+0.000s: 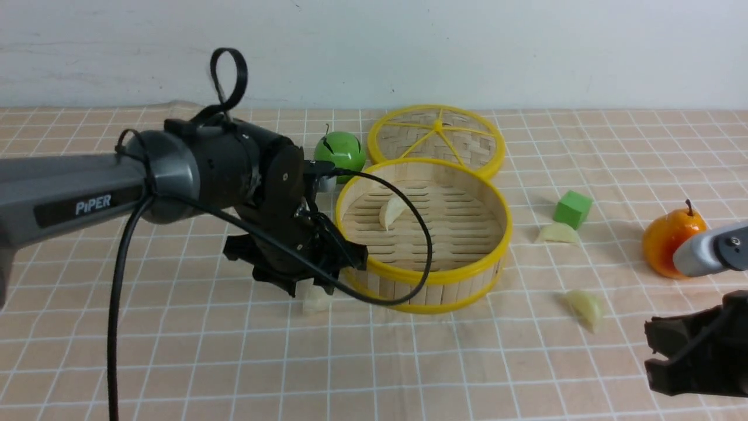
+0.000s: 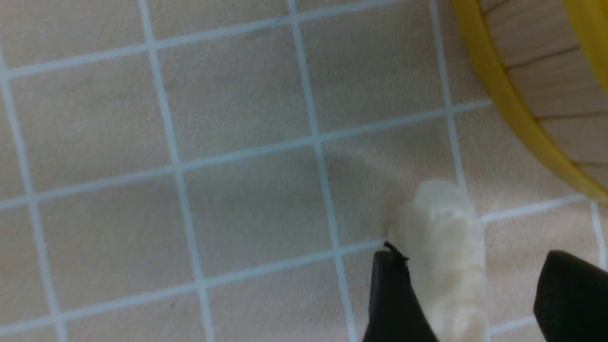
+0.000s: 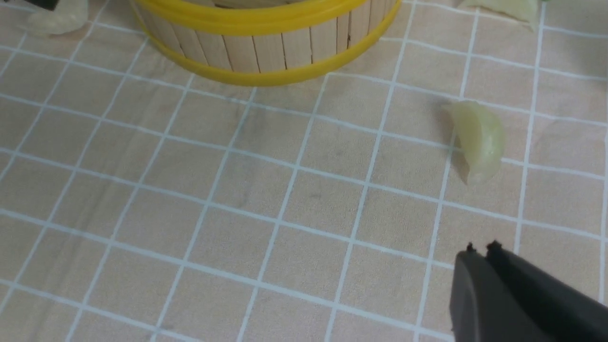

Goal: Put the dumplings into the steamer on the table with the brown tablecloth.
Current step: 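Reach for and grasp a dumpling on the table with the left gripper, then place the dumpling into the bamboo steamer basket with the left gripper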

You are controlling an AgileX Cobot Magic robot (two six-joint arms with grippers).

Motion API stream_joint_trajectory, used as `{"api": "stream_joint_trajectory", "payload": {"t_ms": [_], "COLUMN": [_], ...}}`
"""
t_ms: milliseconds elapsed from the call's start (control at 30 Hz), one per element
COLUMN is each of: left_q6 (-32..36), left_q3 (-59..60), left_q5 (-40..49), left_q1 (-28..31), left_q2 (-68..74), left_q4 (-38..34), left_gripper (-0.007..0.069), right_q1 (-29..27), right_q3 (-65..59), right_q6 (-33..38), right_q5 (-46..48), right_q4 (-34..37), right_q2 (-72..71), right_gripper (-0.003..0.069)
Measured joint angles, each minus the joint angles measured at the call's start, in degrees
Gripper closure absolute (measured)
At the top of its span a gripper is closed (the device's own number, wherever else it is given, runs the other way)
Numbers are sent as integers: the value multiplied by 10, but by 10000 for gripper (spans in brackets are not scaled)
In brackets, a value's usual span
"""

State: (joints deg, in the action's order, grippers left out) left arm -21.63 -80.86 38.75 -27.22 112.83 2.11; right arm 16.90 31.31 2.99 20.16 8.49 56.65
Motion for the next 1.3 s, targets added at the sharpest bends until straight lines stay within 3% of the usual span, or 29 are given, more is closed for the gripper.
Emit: {"api": "stream_joint_trajectory", "payload": {"t_ms": [200, 300, 567, 767, 933, 1167, 1300], "left_q6": [-7, -6, 21, 103, 179, 201, 202], "left_q3": [1, -1, -38, -66, -66, -65, -66], "left_q5": [-27, -19, 50, -51, -134, -141, -126], "left_q1": [0, 0, 0, -18, -46, -56, -56], "left_q2": [36, 39, -18, -79, -22, 42, 38], "left_q4": [-4, -4, -21, -98, -126, -122, -111], "left_gripper": [253, 333, 333, 333, 333, 329, 249], "right_q1": [0, 0, 0, 0, 0, 0, 0], "right_q3": [0, 0, 0, 0, 0, -1, -1], "right_q6": [0, 0, 0, 0, 0, 0, 0], "right_q5": [1, 1, 0, -17, -22, -22, -22], "right_q4": [0, 0, 0, 0, 0, 0, 0], "right_q2": [0, 0, 0, 0, 0, 0, 1], "right_gripper": [622, 621, 617, 612, 606, 599, 593]}}
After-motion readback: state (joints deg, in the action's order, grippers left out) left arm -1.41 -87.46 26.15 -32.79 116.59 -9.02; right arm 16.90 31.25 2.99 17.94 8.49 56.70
